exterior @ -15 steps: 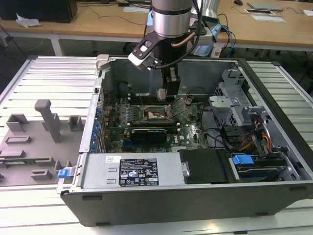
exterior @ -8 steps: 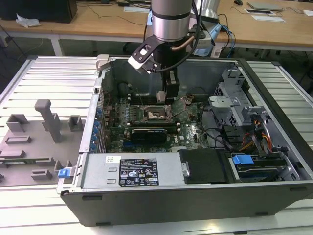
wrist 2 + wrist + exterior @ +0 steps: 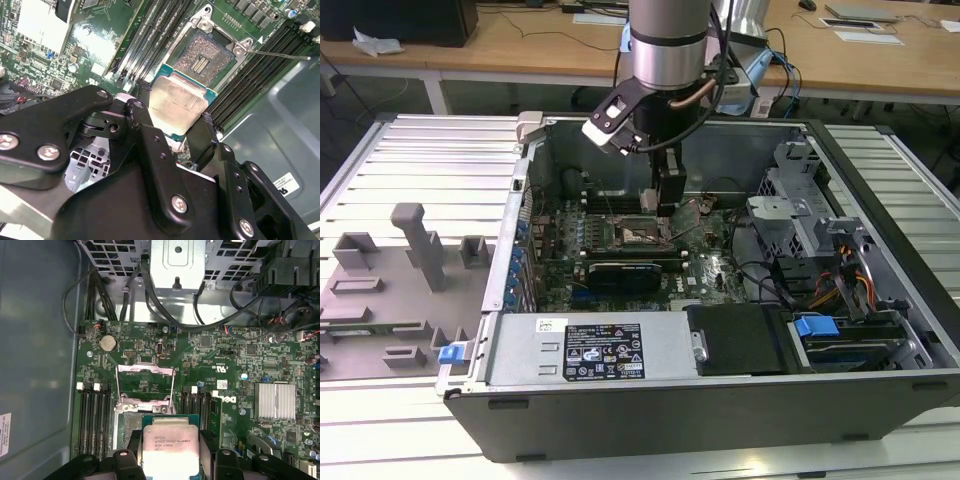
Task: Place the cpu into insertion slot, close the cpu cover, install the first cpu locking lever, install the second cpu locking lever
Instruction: 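Place the cpu into insertion slot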
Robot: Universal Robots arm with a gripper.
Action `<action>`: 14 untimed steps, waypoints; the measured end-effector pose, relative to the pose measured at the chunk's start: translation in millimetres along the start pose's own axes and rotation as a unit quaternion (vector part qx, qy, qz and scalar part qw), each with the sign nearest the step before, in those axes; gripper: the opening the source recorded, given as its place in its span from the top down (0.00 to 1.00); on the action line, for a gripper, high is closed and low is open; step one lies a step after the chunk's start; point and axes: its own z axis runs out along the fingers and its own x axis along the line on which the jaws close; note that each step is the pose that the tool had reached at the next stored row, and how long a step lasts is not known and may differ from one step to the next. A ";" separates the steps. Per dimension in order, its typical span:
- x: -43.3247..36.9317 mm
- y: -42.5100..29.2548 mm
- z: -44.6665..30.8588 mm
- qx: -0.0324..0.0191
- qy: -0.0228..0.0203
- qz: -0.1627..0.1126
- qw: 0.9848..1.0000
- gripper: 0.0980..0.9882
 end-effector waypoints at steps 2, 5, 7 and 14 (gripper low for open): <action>0.6 -0.3 3.6 0.000 0.000 -0.001 1.000 0.50; 4.5 -1.1 12.4 0.000 0.000 -0.004 1.000 0.50; 7.2 -1.4 15.9 0.000 0.000 -0.006 1.000 0.50; 13.6 -6.2 29.9 0.000 -0.003 -0.008 1.000 0.50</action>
